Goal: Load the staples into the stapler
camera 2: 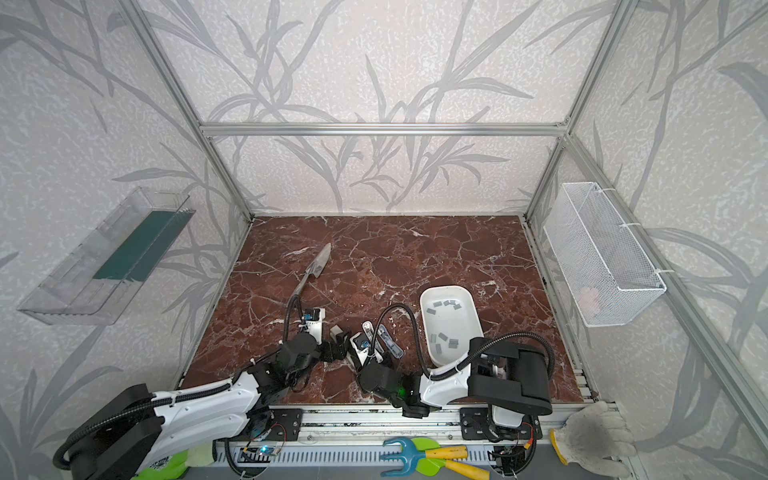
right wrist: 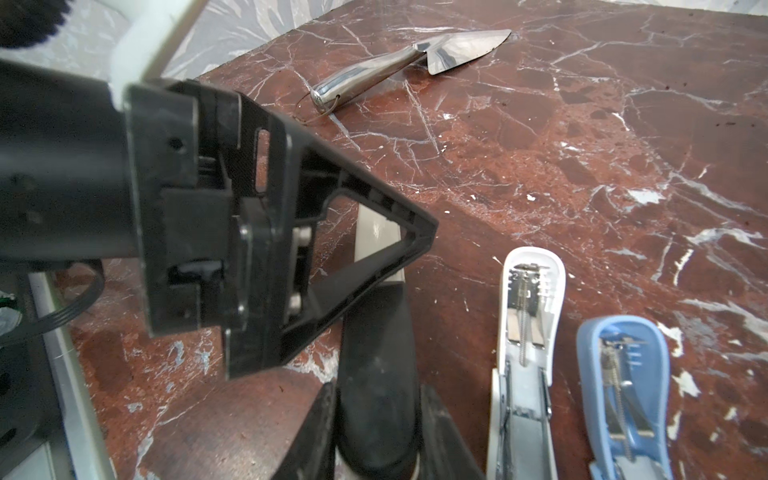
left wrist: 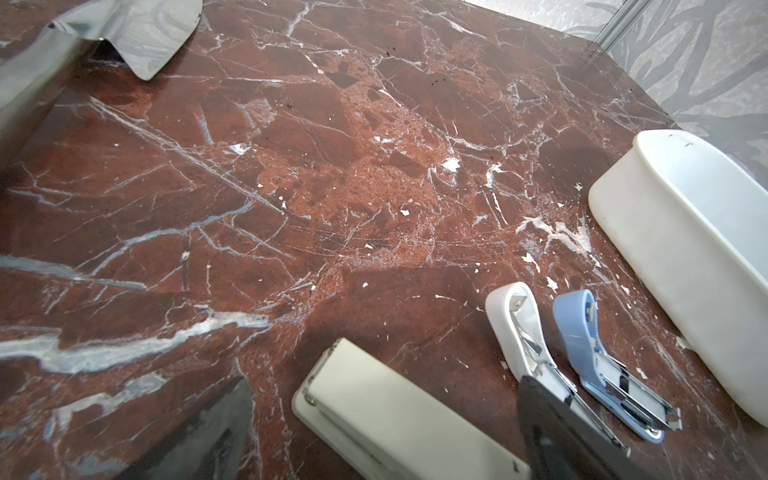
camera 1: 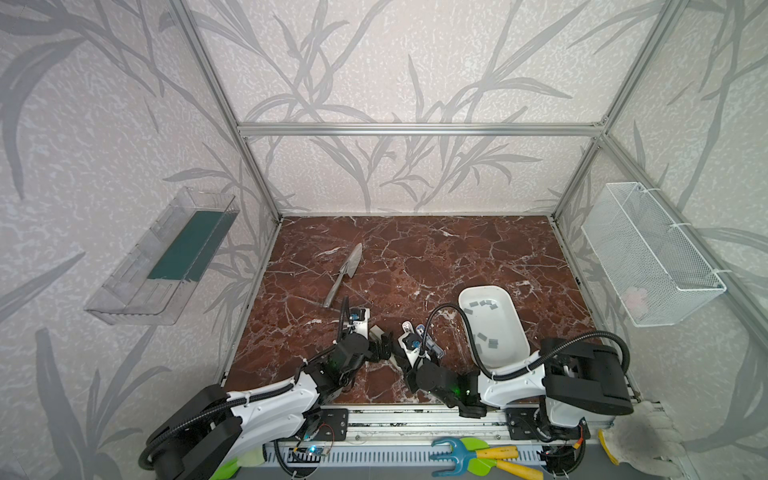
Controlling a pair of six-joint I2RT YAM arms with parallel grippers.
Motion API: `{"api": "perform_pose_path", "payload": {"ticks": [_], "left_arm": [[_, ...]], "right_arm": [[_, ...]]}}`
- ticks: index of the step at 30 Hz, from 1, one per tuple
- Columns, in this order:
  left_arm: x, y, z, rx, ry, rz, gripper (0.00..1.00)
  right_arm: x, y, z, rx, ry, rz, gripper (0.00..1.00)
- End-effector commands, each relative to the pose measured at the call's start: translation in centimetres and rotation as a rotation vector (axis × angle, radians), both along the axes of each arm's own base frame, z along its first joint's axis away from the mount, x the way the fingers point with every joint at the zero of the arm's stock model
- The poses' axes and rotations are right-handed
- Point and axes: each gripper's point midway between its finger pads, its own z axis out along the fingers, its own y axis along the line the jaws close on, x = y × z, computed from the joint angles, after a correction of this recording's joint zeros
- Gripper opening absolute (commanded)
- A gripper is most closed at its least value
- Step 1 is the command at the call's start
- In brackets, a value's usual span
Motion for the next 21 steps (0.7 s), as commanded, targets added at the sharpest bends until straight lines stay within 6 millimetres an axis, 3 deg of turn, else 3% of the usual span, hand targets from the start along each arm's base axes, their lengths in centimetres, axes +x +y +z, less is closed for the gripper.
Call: {"api": "perform_pose_path", "payload": {"ticks": [1, 7, 15, 21], "left_arm": [[0.9, -0.5, 1.1, -0.016, -0.035, 0.011, 0.99], [1.1, -0.9, 0.4, -0.004, -0.028, 0.002, 0.99], [1.5, -0.8, -0.3, 0.021, -0.026, 0.018, 0.99], [1.4, -0.8, 0.0, 0.02, -0.024, 0.016, 0.99]], "right_arm": [[-0.6, 0.6, -2.0, -0.046, 0.032, 0.03, 0.17], [-1.4, 0.0, -4.8, -0.09, 0.021, 0.019, 0.15], [-1.7, -0.4, -6.9, -0.06, 0.002, 0.006, 0.14], [-1.6, -0.1, -4.8, -0.049, -0.023, 0.004, 0.15]]}}
